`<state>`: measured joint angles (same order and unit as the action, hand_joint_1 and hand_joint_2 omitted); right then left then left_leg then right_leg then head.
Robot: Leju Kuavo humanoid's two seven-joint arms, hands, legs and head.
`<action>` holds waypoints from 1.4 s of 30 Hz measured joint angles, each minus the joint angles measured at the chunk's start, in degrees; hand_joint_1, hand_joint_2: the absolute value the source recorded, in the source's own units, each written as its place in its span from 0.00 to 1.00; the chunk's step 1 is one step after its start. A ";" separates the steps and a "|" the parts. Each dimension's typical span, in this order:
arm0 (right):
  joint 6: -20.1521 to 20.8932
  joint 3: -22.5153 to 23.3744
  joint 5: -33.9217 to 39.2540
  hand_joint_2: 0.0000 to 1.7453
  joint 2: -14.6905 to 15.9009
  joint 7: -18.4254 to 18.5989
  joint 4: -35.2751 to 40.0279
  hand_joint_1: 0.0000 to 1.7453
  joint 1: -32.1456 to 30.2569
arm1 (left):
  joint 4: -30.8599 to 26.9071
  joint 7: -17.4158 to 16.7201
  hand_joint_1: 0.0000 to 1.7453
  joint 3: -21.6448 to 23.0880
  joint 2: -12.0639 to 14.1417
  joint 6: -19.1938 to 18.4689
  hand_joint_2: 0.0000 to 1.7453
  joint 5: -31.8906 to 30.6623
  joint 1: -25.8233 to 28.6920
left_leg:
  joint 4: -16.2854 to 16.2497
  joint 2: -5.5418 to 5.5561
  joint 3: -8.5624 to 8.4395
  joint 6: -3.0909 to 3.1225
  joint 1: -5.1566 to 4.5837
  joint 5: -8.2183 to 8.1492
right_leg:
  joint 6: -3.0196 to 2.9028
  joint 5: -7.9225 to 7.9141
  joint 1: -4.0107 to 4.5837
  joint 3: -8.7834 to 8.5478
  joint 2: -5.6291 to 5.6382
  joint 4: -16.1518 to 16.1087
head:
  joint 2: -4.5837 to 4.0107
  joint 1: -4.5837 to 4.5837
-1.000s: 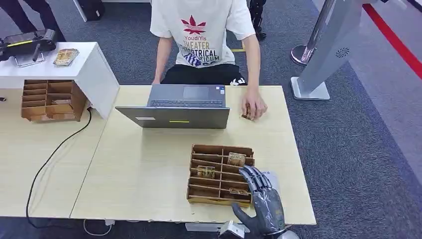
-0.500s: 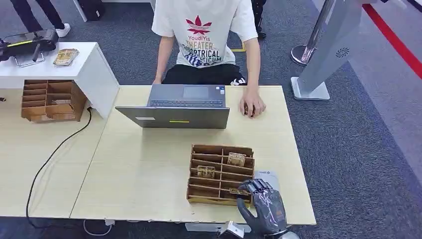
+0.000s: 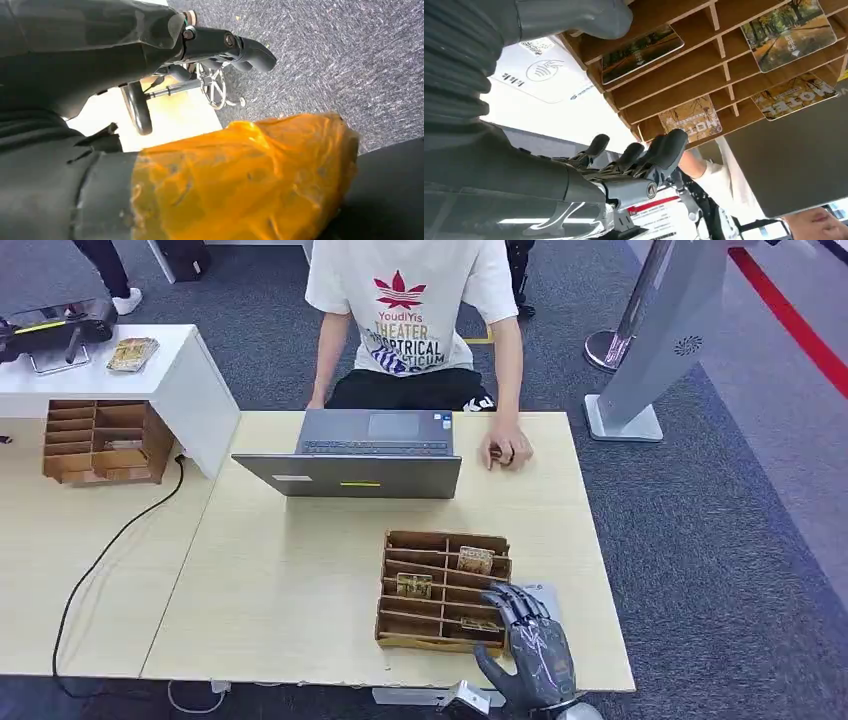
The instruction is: Pass the card to the sensor for recognition and then transmit it.
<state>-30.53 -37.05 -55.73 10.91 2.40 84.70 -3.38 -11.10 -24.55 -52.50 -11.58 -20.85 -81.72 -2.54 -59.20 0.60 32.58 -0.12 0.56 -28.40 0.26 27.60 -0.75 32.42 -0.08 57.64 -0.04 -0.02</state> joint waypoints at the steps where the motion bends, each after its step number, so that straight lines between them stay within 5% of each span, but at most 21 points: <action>1: 0.02 0.00 0.02 1.00 0.00 0.00 -0.04 0.29 0.00 | 0.00 0.00 0.00 -0.02 -0.02 0.00 0.00 -0.02 0.00 | 0.00 0.00 0.00 0.00 0.00 0.00 | 0.00 0.00 0.00 0.00 0.00 0.00 | 0.00 0.02; 20: 1.11 0.00 0.39 1.00 -0.04 0.02 -2.23 0.34 1.46 | 0.00 0.00 0.00 -0.07 0.00 -0.09 0.00 -0.55 -0.03 | 0.00 0.00 0.00 0.00 0.00 0.00 | 0.00 0.00 0.00 0.00 0.00 0.00 | 0.02 0.02; 22: 1.22 0.02 0.55 1.00 -0.07 -0.02 -2.65 0.43 1.60 | 0.00 0.00 0.00 -0.07 0.00 -0.11 0.00 -0.57 -0.03 | 0.00 0.00 0.00 0.00 0.00 0.00 | 0.00 0.00 0.00 0.00 0.00 0.00 | 0.00 0.02; 24: 1.29 0.00 0.55 1.00 -0.11 -0.07 -3.06 0.89 1.74 | 0.00 0.00 0.00 -0.07 0.00 -0.11 0.00 -0.59 -0.03 | 0.00 0.00 0.00 0.00 0.00 0.00 | 0.00 0.00 0.00 0.00 0.00 0.00 | 0.00 0.02; 26: 1.44 0.02 0.59 1.00 -0.13 -0.13 -3.37 1.00 1.86 | 0.00 0.00 0.00 -0.07 0.00 -0.13 0.00 -0.61 -0.03 | 0.00 0.00 0.00 0.00 0.00 0.00 | 0.00 0.00 0.00 0.00 0.00 0.00 | 0.00 0.00; 42: 1.64 0.18 0.70 1.00 -0.42 -0.17 -4.33 1.00 2.14 | 0.00 0.00 0.00 -0.07 0.00 -0.15 0.00 -0.66 -0.03 | 0.00 0.00 -0.01 0.00 0.00 0.00 | 0.00 0.00 0.00 -0.01 0.00 0.00 | 0.00 0.00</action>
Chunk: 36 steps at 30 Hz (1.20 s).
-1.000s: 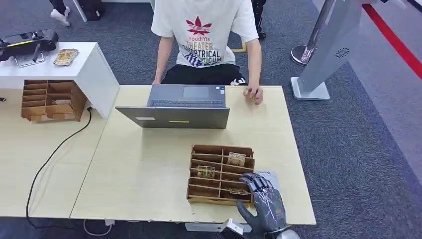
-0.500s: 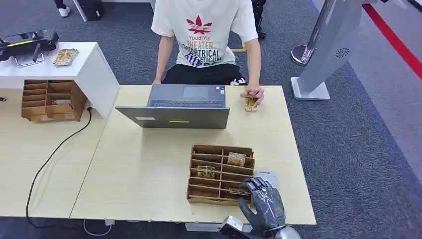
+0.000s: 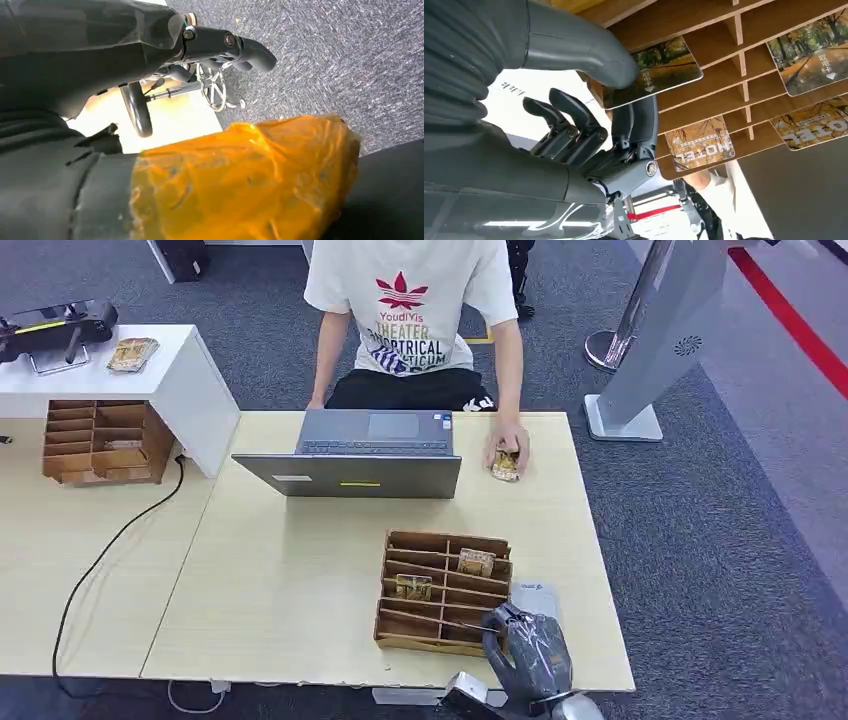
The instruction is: Pass the card to the sensor for recognition and then transmit it.
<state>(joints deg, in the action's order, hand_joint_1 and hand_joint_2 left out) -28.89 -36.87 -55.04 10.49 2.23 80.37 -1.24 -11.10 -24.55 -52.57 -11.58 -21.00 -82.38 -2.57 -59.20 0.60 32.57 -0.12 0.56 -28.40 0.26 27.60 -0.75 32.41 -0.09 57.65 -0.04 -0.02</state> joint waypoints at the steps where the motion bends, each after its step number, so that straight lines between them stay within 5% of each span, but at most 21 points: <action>1: -0.02 0.07 0.07 1.00 -0.02 0.00 0.00 1.00 0.01 | 0.00 0.00 0.00 0.00 0.00 0.00 0.00 0.00 0.00 | 0.00 0.00 0.00 0.00 0.00 0.00 | 0.00 0.00 0.00 0.00 0.00 0.00 | 0.00 0.02; 9: 0.39 0.87 5.69 1.00 -0.02 -3.25 1.46 1.00 -0.05 | 0.00 0.00 0.00 0.00 0.02 0.00 0.00 -0.07 0.00 | 0.00 0.00 0.00 0.00 0.00 0.00 | 0.00 0.00 0.00 0.00 0.00 0.00 | 0.00 0.02; 29: 13.85 9.55 41.32 1.00 0.57 -19.03 22.31 1.00 -4.38 | 0.00 1.16 0.00 -0.57 0.02 -0.04 0.00 0.22 0.13 | -0.01 0.00 0.01 0.00 0.00 0.00 | 0.00 0.00 0.00 0.01 0.00 0.00 | 0.00 0.00; 36: 17.01 11.50 44.24 1.00 0.74 -20.81 24.98 1.00 -4.88 | 0.00 1.22 0.00 -0.57 0.04 -0.15 0.00 -0.26 0.10 | 0.00 0.00 0.00 0.00 0.00 0.00 | 0.00 0.00 0.00 0.01 0.00 0.00 | 0.00 0.00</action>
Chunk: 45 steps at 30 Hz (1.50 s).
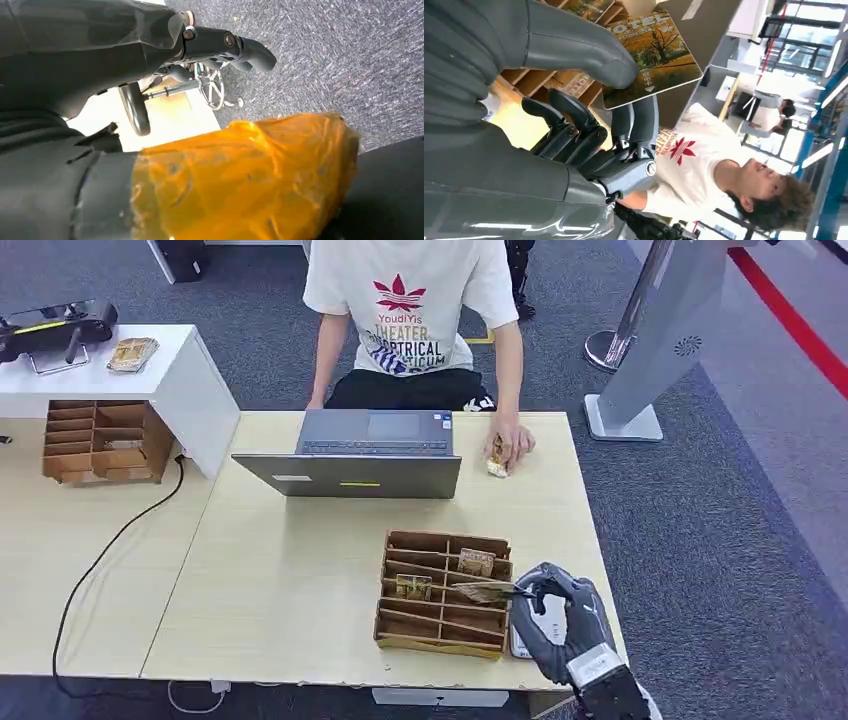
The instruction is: Pass the card to the sensor for recognition and then transmit it.
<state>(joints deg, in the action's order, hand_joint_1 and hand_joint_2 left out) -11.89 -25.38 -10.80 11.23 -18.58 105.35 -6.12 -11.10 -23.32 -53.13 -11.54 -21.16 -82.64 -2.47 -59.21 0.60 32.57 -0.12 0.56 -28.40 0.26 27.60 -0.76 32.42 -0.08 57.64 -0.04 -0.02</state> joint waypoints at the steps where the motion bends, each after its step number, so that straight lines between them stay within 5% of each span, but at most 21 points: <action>1: 0.28 0.07 0.02 1.00 0.02 -0.04 0.09 1.00 0.03 | 0.00 0.00 0.00 0.00 0.00 -0.02 0.00 -0.09 0.00 | 0.00 0.00 0.00 0.00 0.00 0.00 | 0.00 0.00 0.00 0.00 0.00 0.00 | 0.00 0.02; 10: 2.38 0.05 0.37 1.00 0.15 -0.04 -0.30 1.00 3.62 | 0.00 0.07 0.00 0.00 0.31 -0.50 0.00 -1.31 -0.06 | 0.00 -0.02 0.00 0.00 0.00 0.01 | 0.00 -0.01 0.00 -0.01 0.01 0.00 | 0.00 0.00; 29: 1.48 -3.91 -3.04 1.00 -0.59 4.92 -9.94 1.00 20.97 | 0.00 0.35 0.00 2.25 1.29 -2.23 0.00 -4.15 -0.45 | -0.01 0.02 0.02 -0.01 0.01 0.05 | -0.01 -0.02 0.00 -0.04 -0.02 0.02 | 0.00 0.00; 45: -10.85 -7.19 -26.43 1.00 -8.85 14.56 -28.64 1.00 36.80 | 0.00 0.50 0.00 6.03 2.34 -4.02 0.00 -6.97 -0.97 | -0.01 0.02 0.00 0.02 0.02 0.13 | -0.06 -0.09 0.01 -0.03 -0.03 0.07 | 0.00 0.00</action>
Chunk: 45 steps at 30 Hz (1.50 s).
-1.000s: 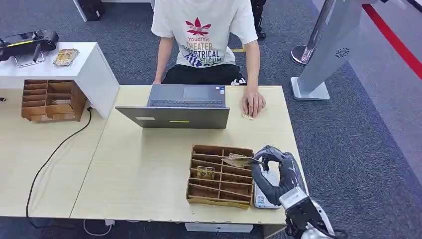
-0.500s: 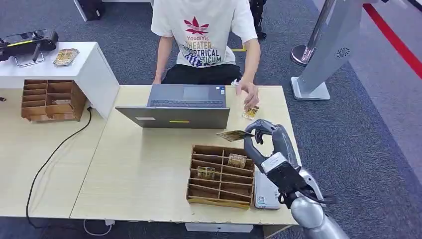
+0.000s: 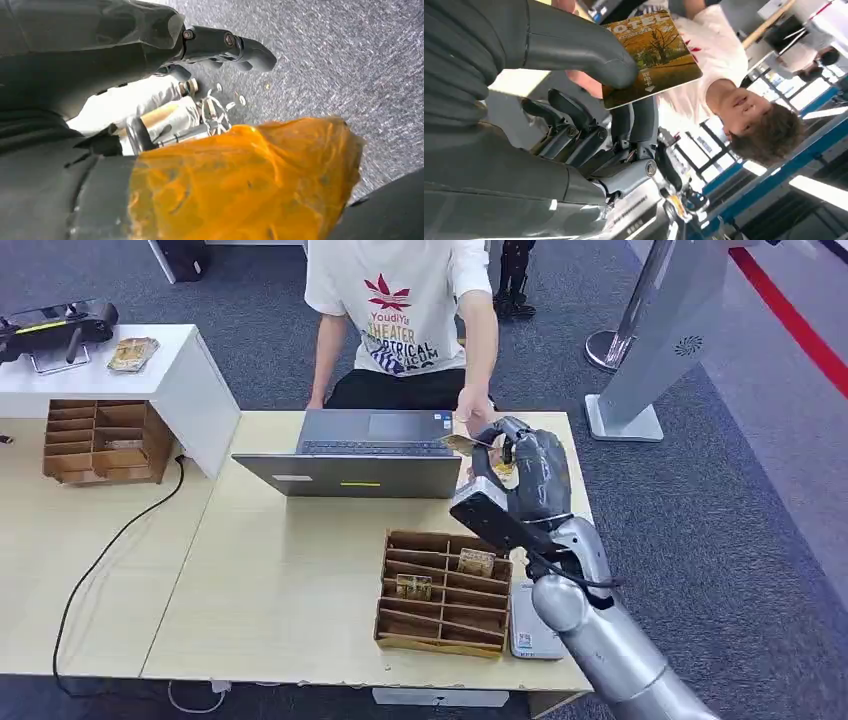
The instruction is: Pass the card to the sensor for recognition and then transmit it.
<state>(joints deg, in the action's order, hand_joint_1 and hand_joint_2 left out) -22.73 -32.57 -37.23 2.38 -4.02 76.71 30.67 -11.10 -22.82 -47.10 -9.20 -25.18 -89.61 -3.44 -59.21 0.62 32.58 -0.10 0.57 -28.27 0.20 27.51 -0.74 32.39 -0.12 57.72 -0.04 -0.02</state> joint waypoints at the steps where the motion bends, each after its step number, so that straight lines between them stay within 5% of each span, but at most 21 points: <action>1: -0.47 -0.26 -1.62 1.00 -0.68 0.61 -1.62 1.00 1.06 | 0.00 0.00 0.00 0.26 0.04 -0.07 0.00 -0.02 -0.01 | 0.00 0.01 0.00 -0.01 0.00 0.01 | 0.00 0.00 0.00 0.00 -0.01 0.00 | 0.00 0.00; 8: -4.35 -1.35 -13.92 1.00 -4.09 3.34 -12.72 1.00 6.77 | 0.00 -0.02 0.00 2.97 0.44 -0.63 0.00 -0.04 -0.20 | 0.00 0.02 0.00 -0.02 0.00 0.02 | 0.00 0.00 0.00 0.00 -0.03 0.00 | 0.00 0.00; 9: -4.72 -1.38 -15.21 1.00 -4.35 3.45 -13.77 0.94 7.20 | 0.00 -0.02 0.00 3.26 0.48 -0.68 0.00 -0.04 -0.21 | 0.00 0.02 0.00 -0.02 0.00 0.02 | 0.00 0.00 -0.01 0.00 -0.03 0.00 | 0.00 0.00; 10: -5.13 -1.38 -16.79 1.00 -4.52 3.73 -14.89 0.19 7.46 | 0.00 -0.04 0.00 3.50 0.52 -0.72 0.00 -0.04 -0.23 | 0.00 0.02 0.00 -0.02 0.00 0.02 | 0.00 0.00 -0.01 0.00 -0.03 0.00 | 0.00 0.00; 11: -5.51 -1.40 -18.45 1.00 -4.65 4.13 -15.91 0.00 7.66 | 0.00 -0.07 0.00 3.83 0.59 -0.77 0.00 -0.04 -0.25 | 0.00 0.02 0.00 -0.02 -0.01 0.02 | 0.00 0.00 -0.01 0.00 -0.03 0.00 | 0.00 0.00; 21: -7.67 -1.38 -22.73 1.00 -5.72 5.22 -21.06 0.00 7.13 | 0.00 -0.63 0.00 4.30 0.66 -0.94 0.00 0.50 -0.34 | -0.01 0.01 0.00 -0.02 0.00 0.01 | 0.00 0.00 0.00 0.02 -0.02 0.00 | 0.00 0.02; 26: -8.96 0.11 -17.69 1.00 -6.58 1.76 -19.18 0.00 4.42 | 0.00 -1.18 0.00 4.28 0.57 -0.83 0.00 1.73 -0.29 | 0.00 0.01 0.00 -0.03 0.00 0.01 | 0.00 0.01 0.00 0.02 -0.02 0.00 | 0.00 0.00; 27: -9.07 0.59 -15.90 0.00 -6.84 0.69 -18.17 0.00 3.47 | 0.00 -1.22 0.00 4.26 0.48 -0.74 0.00 2.03 -0.26 | 0.00 0.01 0.00 -0.03 0.00 0.01 | 0.00 0.01 0.00 0.03 -0.02 0.00 | 0.00 0.02; 34: -6.90 3.13 2.91 0.00 -7.80 -7.77 -6.08 0.00 -5.90 | 0.00 -1.62 0.00 3.98 0.28 0.07 0.00 4.00 0.08 | 0.00 0.02 0.02 0.00 0.00 -0.02 | 0.03 0.04 0.00 0.04 -0.02 -0.02 | 0.00 0.00; 39: -0.38 5.53 26.76 0.00 -7.89 -14.31 5.48 0.00 -15.22 | 0.00 -1.77 0.00 2.93 -0.15 0.87 0.00 5.53 0.39 | 0.00 0.04 0.05 -0.01 -0.01 -0.04 | 0.04 0.06 -0.01 0.05 -0.06 -0.04 | 0.00 0.02; 45: 8.19 8.68 42.92 0.00 -7.52 -17.64 16.14 0.00 -24.81 | 0.00 -1.79 0.00 1.55 -0.55 1.60 0.00 6.93 0.61 | 0.00 0.04 0.05 0.00 -0.01 -0.06 | 0.05 0.07 -0.01 0.07 -0.05 -0.06 | 0.00 0.02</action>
<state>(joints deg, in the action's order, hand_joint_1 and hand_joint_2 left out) -14.55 -23.89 5.69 -5.14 -21.66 92.85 5.86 -11.10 -24.61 -45.55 -9.75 -23.58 -82.68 -2.83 -59.21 0.66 32.63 -0.10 0.56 -28.33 0.25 27.58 -0.75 32.46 -0.17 57.66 -0.04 0.00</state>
